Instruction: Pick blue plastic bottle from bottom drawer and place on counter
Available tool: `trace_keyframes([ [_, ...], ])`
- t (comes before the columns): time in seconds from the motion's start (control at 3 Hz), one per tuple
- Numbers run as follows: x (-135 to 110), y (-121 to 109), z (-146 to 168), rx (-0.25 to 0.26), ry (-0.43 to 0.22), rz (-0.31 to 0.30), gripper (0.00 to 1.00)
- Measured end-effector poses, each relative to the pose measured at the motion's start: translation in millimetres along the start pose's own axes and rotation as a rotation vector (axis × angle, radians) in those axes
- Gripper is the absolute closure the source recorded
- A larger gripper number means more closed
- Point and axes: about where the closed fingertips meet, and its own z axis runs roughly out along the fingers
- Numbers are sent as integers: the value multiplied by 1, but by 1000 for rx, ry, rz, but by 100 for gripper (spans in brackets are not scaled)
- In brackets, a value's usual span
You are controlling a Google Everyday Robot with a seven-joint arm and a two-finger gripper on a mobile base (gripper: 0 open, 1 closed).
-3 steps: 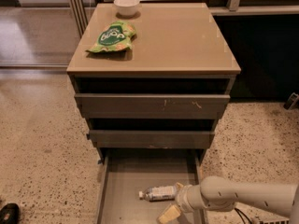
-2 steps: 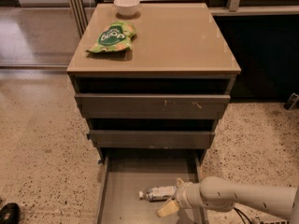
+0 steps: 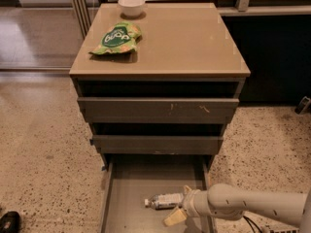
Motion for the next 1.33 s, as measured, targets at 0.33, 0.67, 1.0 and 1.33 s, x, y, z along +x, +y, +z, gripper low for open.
trace_keyframes([
  [0.33,5,-11,-11,93,106,22,0],
  [0.67,22,-7,-15,189,219,60,0],
  [1.0,4,-5,4,213,222,13,0],
  [1.33,8,-5,6,177,193,28,0],
])
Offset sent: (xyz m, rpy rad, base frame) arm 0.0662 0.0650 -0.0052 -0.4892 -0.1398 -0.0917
